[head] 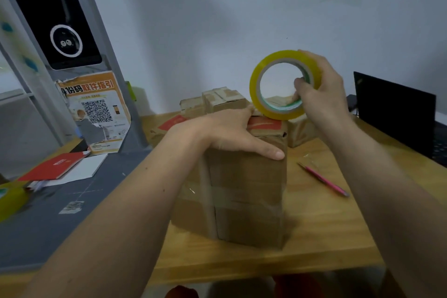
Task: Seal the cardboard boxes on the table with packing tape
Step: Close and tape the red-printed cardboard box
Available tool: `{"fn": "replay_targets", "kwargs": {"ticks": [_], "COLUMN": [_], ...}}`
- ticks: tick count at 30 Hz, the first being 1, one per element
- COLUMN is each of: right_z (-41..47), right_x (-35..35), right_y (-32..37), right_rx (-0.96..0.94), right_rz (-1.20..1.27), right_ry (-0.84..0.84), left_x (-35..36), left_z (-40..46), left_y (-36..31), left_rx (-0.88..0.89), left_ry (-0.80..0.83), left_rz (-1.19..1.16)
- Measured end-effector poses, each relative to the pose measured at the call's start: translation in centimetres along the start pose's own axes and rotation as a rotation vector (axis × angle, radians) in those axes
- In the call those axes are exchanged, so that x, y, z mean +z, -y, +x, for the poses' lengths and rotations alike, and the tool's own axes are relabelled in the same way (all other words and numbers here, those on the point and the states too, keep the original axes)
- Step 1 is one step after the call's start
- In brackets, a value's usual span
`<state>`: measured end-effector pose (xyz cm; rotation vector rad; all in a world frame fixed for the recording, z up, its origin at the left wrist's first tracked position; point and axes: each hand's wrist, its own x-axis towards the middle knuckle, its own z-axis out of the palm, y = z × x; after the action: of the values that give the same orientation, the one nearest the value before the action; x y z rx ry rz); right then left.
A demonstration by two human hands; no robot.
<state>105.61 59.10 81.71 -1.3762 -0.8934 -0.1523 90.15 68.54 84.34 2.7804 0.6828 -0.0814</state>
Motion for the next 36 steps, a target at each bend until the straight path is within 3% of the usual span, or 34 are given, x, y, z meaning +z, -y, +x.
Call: {"fn": "replay_targets", "kwargs": {"ticks": [6,16,25,29,32,36], "right_z": [0.4,-1.4,-5.4,-6.7,-7.2,-9.0], "right_x": [-0.7,-5.1,-4.2,-3.5,-3.0,-0.4], "right_y": [0.1,-2.3,-5.2,-5.9,-6.6,-6.4], "right_rx": [-0.095,-0.027,0.066,0.107,0.273,0.516], "right_rz": [0.015,0.111,0.205,0.253,0.468,0.922], "right_ry": [0.027,-0.017,-0.153,-0.193,-0.202,-0.197], "left_x": [0.5,0.4,0.5,-0.3,-0.8,0.1], "left_z": [-0.5,-1.2,-1.5,-1.0,0.4,2.1], "left_y": [0.3,-0.1,-0.3,-0.3,-0.8,-2.3], "left_rx": [0.002,-0.029,-0.017,0.019,0.045,0.189], "left_ry": [-0.045,-0.047,-0.044,0.094,0.160,0.066], "left_rz": [0.019,0.013,0.039,0.061,0.069,0.006]}}
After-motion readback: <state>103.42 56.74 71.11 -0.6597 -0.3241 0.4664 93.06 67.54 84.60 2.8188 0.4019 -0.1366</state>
